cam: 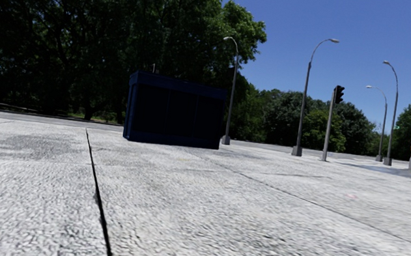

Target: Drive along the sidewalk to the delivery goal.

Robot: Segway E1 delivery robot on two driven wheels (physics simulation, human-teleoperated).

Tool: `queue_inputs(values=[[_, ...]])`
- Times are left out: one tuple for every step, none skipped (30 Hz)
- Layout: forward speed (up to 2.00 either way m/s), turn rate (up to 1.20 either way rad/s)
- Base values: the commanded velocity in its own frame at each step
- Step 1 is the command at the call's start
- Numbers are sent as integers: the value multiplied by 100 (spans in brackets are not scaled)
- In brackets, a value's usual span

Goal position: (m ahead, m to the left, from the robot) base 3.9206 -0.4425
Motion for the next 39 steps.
queue_inputs(values=[[117,0],[117,0],[117,0],[117,0],[117,0],[117,0],[117,0],[117,0],[117,0],[117,0],[118,0],[118,0],[118,0],[118,0],[118,0],[118,0],[118,0],[118,0],[118,0],[118,0],[118,0],[118,0],[118,0],[118,0],[118,0],[118,0],[118,0],[119,0],[119,0],[119,0],[119,0],[119,0],[119,0],[119,0],[119,0],[119,0],[119,0],[118,-15],[117,-24]])
